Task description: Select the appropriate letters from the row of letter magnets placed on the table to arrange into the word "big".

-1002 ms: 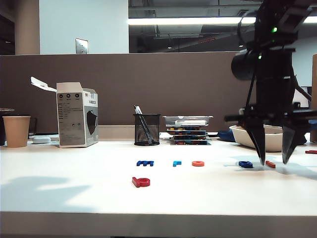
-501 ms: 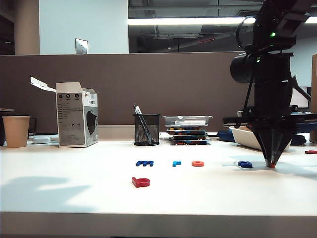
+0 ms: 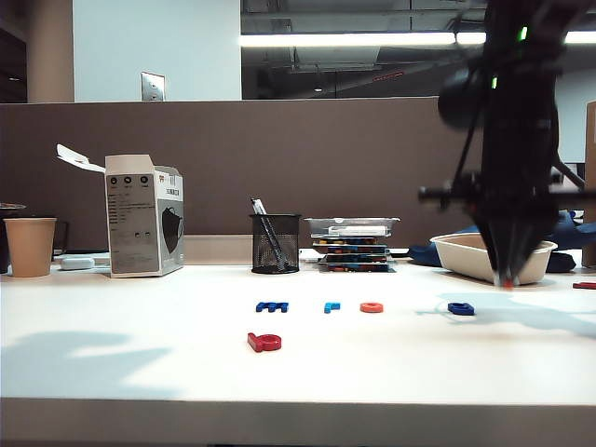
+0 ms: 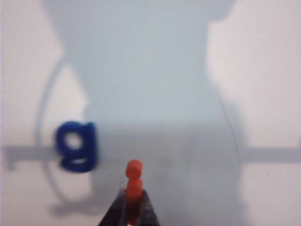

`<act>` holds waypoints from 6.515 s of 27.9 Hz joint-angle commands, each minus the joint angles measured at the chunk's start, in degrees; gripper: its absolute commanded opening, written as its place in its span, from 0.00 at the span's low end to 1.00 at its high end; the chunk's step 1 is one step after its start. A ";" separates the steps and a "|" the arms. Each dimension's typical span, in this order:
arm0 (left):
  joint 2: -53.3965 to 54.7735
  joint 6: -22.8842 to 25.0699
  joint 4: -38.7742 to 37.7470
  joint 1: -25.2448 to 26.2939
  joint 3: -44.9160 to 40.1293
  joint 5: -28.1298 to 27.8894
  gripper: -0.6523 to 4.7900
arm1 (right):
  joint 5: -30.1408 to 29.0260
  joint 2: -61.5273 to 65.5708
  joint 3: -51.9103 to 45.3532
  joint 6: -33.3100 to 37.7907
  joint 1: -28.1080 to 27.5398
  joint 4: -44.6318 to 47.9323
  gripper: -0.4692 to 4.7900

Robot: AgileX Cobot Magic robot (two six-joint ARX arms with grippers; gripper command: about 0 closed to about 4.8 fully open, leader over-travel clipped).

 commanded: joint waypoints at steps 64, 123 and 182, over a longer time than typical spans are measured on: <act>-0.15 -0.15 0.35 0.02 0.13 -0.20 0.11 | -8.63 0.70 0.42 10.51 23.82 5.51 0.30; -0.15 -0.15 0.37 0.02 0.13 -0.17 0.11 | 2.43 8.83 2.40 5.46 5.38 1.53 0.29; -0.15 -0.15 0.35 0.02 0.13 -0.17 0.11 | -0.59 1.66 -6.56 12.35 25.14 0.55 0.29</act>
